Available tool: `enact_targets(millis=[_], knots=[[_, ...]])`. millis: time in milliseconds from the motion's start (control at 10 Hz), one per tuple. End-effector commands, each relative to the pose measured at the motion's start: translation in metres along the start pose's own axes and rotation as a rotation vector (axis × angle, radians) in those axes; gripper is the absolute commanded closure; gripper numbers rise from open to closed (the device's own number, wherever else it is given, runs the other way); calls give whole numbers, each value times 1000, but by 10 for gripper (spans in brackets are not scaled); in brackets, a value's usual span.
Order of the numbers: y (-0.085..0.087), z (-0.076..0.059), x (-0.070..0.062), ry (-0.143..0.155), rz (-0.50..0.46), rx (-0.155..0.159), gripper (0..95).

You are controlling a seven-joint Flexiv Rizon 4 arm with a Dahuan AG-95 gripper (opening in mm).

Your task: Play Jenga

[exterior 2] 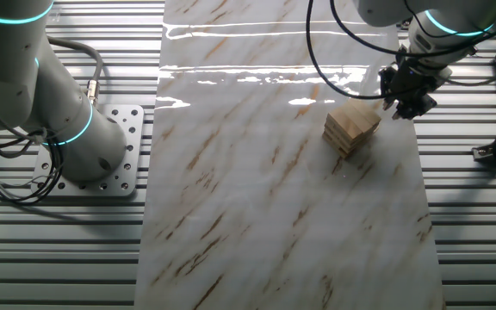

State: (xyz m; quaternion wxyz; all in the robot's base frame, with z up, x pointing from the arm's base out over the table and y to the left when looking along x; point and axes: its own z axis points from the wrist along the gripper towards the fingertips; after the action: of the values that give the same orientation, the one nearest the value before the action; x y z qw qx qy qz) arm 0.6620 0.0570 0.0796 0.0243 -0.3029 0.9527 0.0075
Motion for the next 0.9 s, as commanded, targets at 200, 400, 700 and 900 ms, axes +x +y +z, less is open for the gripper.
enact_targets(millis=[200,400,700,900], knots=[[0,3,0,1,-2,0,760],[-1,6,0,-1,-8,-2,570],[-1,8,0,-1,-10,-1,570],[-2,11,0,-1,-12,0,570]])
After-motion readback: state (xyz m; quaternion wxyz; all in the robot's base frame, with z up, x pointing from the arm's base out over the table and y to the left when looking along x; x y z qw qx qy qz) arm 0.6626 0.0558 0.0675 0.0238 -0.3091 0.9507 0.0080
